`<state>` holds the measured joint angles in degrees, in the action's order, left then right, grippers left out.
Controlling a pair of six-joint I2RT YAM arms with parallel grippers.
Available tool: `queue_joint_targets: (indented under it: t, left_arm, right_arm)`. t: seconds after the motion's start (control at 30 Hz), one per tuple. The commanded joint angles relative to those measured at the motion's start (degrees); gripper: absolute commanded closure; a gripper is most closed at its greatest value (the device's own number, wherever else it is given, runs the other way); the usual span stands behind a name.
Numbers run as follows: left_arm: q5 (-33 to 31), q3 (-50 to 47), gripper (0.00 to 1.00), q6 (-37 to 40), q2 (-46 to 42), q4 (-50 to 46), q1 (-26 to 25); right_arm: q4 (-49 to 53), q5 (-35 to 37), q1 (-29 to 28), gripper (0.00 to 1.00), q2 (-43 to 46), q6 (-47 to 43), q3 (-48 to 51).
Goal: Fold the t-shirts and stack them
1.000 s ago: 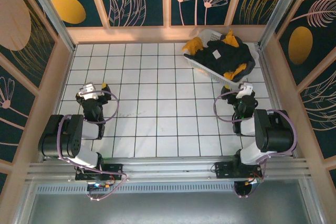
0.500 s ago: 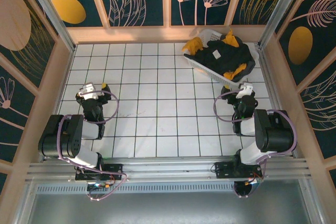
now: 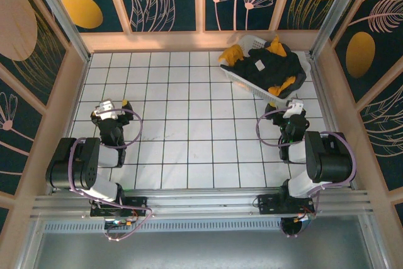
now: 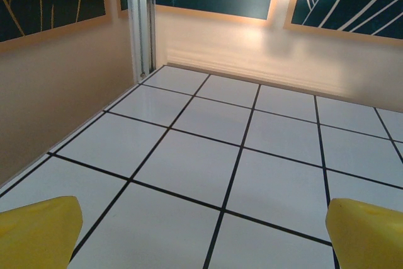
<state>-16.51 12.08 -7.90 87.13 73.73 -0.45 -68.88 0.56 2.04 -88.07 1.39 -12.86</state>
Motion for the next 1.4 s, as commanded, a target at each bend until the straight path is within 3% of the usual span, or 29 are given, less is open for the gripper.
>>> queue_joint_targets:
  t: [0.0,0.07,0.13,0.27,0.3,0.37,0.4,0.43,0.47,0.5,0.57,0.73,0.9,1.17,1.23,1.37]
  left_arm:
    - [0.0,1.3,0.01,0.6,-4.8,-4.0,-0.3]
    - [-0.4,5.3,0.01,0.8,-11.0,-15.9,-0.3]
    - [-2.0,6.2,0.01,-3.2,-17.1,-16.7,-0.3]
    - [-2.6,18.2,0.01,-4.3,-21.8,-28.6,-1.0]
    - [-2.5,22.3,0.01,-5.2,-21.8,-31.9,-1.0]
    - [-5.3,32.7,0.01,-16.0,-20.3,-44.7,-1.0]
    - [-7.1,40.3,0.01,-24.3,-18.8,-59.3,-1.0]
    - [-7.7,47.5,0.01,-29.8,-17.1,-71.1,-1.0]
    - [-7.4,50.6,0.01,-33.1,-15.6,-75.0,-0.9]
    - [-2.1,51.6,0.01,-33.3,-14.4,-74.0,-0.3]
    - [8.0,53.8,0.01,-33.8,-11.9,-73.1,0.2]
    - [17.1,59.7,0.01,-36.8,-5.6,-82.0,-3.3]
    - [20.2,60.7,0.06,-34.3,-2.5,-87.4,-11.3]
    - [21.8,57.3,0.12,-37.6,0.6,-83.1,-22.1]
    - [22.0,58.4,0.14,-37.9,2.1,-83.0,-23.8]
    - [21.6,60.2,0.16,-38.2,4.2,-83.1,-25.9]
  right_arm:
    - [-1.6,0.6,-0.3,0.01,0.7,-0.3,-0.8]
    - [14.3,2.5,-1.2,0.01,6.3,0.0,-6.6]
    - [28.1,5.4,-1.6,0.01,10.6,2.7,-14.6]
    - [31.4,9.3,-4.7,0.01,19.5,2.4,-23.2]
    - [36.2,11.4,-4.7,0.01,20.4,7.4,-28.3]
    - [57.9,13.6,-3.1,0.01,18.9,21.4,-41.6]
    - [71.1,15.3,-2.3,0.01,17.0,27.1,-50.4]
    - [78.1,16.2,-1.8,0.01,14.3,32.0,-55.9]
    - [80.0,10.3,-0.3,0.02,12.3,30.3,-59.0]
    - [81.9,4.7,1.0,0.08,10.1,28.1,-62.1]
    - [89.3,5.0,0.5,0.22,5.8,27.7,-68.3]
    - [104.7,9.2,-2.8,0.23,-5.7,28.4,-79.5]
    - [109.6,6.8,-3.7,0.24,-14.9,29.6,-82.8]
    - [111.5,4.5,-4.7,0.31,-25.2,32.2,-87.3]
    - [111.0,4.0,-4.8,0.41,-26.3,32.7,-88.3]
    - [110.7,4.4,-5.4,0.72,-26.3,33.1,-91.2]
